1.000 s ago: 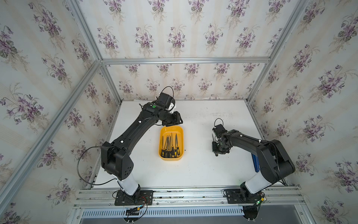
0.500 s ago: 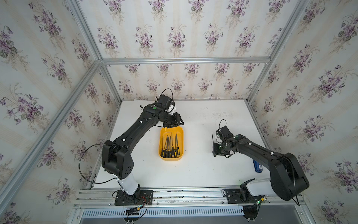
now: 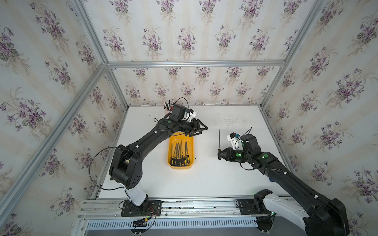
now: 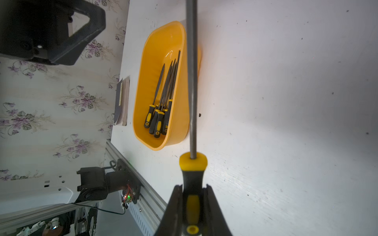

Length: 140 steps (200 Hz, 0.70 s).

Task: Put the file tool into the storage box
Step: Pick up the file tool from the center of the board, then place the file tool in the storage box.

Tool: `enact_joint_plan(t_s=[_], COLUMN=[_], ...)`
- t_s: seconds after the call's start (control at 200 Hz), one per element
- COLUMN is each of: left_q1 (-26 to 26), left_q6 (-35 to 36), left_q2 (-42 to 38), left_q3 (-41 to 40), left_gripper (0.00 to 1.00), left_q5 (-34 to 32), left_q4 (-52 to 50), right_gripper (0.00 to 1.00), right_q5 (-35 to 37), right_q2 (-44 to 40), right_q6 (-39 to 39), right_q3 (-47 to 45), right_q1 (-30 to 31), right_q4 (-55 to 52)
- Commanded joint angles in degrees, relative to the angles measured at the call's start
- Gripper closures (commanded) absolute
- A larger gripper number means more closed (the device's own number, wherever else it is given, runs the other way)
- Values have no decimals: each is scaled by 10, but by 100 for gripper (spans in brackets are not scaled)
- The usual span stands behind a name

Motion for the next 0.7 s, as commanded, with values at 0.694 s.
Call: enact_joint_plan(t_s=[0.694], left_q1=[-64], left_q6=[61], left_q2=[126], left_q3=[155], left_gripper=[65], left_q5=[-74], left_q4=[-136], right_gripper=[100], right_q5=[-19], right_q2=[36], right_q6=[37], right_q3=[18], right_q1=[49], right_q4=[55])
